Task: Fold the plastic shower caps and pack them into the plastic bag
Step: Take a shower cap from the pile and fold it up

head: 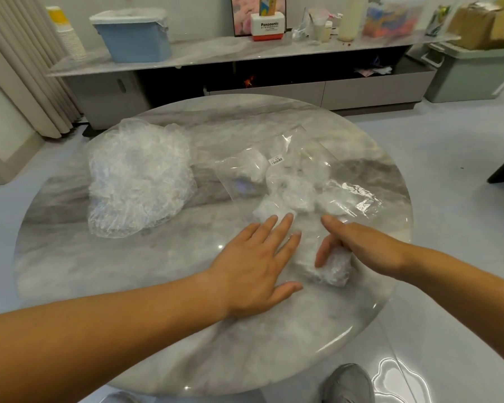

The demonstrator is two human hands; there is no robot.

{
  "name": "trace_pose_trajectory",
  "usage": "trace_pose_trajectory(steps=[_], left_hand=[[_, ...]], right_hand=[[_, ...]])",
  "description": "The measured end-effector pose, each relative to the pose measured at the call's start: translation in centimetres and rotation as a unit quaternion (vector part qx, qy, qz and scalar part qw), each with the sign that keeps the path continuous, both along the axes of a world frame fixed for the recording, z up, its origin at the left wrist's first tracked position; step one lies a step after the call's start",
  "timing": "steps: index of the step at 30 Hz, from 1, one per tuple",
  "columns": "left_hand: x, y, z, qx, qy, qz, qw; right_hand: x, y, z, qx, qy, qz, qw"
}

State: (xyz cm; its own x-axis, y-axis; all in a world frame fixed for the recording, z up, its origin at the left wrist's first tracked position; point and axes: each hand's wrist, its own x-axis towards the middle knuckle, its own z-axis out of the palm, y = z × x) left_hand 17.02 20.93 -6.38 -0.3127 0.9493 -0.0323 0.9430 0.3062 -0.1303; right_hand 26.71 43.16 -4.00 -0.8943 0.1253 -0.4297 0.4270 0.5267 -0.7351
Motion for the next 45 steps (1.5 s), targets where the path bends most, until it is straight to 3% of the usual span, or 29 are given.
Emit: trace_pose_trajectory(steps=[3, 7, 12, 15, 19, 30, 33, 37, 41, 43, 45], left_hand=[[-0.1, -0.1, -0.6, 0.014, 0.007, -0.013, 1.0], [-0.2, -0.6, -0.8, 0.013, 0.029, -0.029, 0.999], [-0.4, -1.2, -1.1, 0.003, 0.019, -0.041, 0.999], [-0.4, -1.4, -1.2, 0.003, 0.008, -0.04, 0.999], [-0.4, -1.6, -1.3, -0.007, -0.011, -0.041, 0.999], [-0.2, -2.1, -1.4, -0.042, -0.055, -0.04, 0.997], [-0.1, -2.0, -1.3, -0.051, -0.09, -0.042, 0.994], [-0.1, -1.9, -1.3, -0.067, -0.122, -0.036, 0.99], [-0.3, -2.1, -1.1, -0.077, -0.127, -0.035, 0.988], [-0.3, -2.1, -0.8, -0.083, -0.131, -0.031, 0.987], [-0.2, -2.2, -0.6, -0.089, -0.133, -0.026, 0.987]], right_hand=[[-0.4, -0.2, -0.3, 0.005, -0.018, -0.015, 1.0], [-1.7, -0.6, -0.8, -0.058, 0.003, -0.145, 0.988], [-2.4, -1.9, -0.1, -0.34, 0.029, -0.312, 0.887], [-2.2, -2.2, 0.1, -0.373, 0.07, -0.379, 0.844], [-1.7, -2.3, 0.2, -0.351, 0.08, -0.437, 0.824], [-2.0, -2.9, -0.4, -0.292, 0.046, -0.449, 0.843], [-2.6, -3.0, -0.2, -0.361, 0.045, -0.446, 0.818], [-3.3, -3.6, -0.1, -0.483, 0.07, -0.434, 0.758], [-3.3, -4.1, -0.5, -0.537, 0.105, -0.433, 0.716], [-3.0, -4.2, -0.1, -0.515, 0.116, -0.448, 0.722], [-2.3, -4.4, 0.5, -0.455, 0.108, -0.455, 0.758]])
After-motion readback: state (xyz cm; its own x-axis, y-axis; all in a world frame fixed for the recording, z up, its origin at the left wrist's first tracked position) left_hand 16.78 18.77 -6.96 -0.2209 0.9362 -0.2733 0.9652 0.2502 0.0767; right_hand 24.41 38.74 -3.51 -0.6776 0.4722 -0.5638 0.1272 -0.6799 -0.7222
